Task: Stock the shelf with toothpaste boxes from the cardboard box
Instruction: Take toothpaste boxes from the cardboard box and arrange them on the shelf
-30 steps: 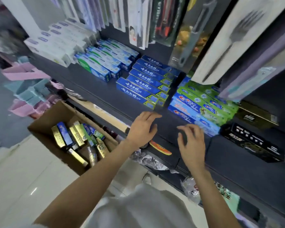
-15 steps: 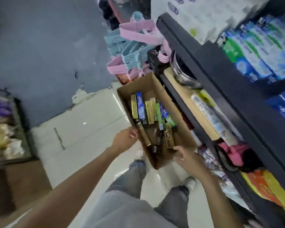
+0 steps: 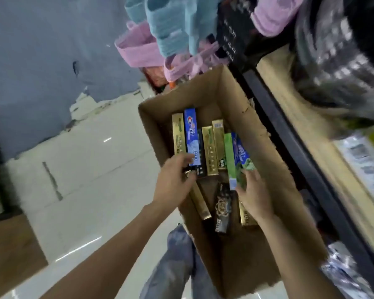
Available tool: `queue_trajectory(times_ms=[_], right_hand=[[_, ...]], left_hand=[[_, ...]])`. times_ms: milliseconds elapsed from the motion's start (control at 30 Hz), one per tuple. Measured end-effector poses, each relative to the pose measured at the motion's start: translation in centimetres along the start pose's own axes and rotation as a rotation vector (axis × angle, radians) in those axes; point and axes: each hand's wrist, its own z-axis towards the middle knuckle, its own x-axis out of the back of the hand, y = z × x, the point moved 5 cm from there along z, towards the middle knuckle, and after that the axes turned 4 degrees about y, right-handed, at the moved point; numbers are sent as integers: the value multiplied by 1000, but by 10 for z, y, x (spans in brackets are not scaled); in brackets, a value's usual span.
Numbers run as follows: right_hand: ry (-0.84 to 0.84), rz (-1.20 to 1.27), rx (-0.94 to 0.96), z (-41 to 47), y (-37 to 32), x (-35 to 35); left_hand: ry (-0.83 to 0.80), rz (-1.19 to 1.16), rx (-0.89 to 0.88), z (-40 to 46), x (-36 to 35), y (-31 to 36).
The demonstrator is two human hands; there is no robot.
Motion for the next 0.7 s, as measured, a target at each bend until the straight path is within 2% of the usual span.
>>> queue_trajectory(times_ms=[67,133,200,267,400,500,567,633,700], right_hand=[[8,-69,22,25,16,-25],[-13,-144,-37,40,32,-48],[-53,-180,-136,47,46,-65],[-35,-217,-151,50,53,-73],[-9,-229,-130,60,56,-79],[88,-414,27,61,57,-80],[162,-451,124,56,61,-76],[231,-371,139,46,68,-74],[318,-203,28,32,73,-71]], left_hand=[[-137,-4,13,14,-44,-2],[-226,-13,127,27,-88,-16],[-270,-41,285,35,-131,-36],[-296,-69,412,38,-170,-52],[-343,-170,500,42,-224,-51],[-321,-213,518,45,-236,-45],[-299,-204,488,45,-231,-43],[-285,-233,484,42,-217,-45],[-250,-248,488,37,-196,-51]])
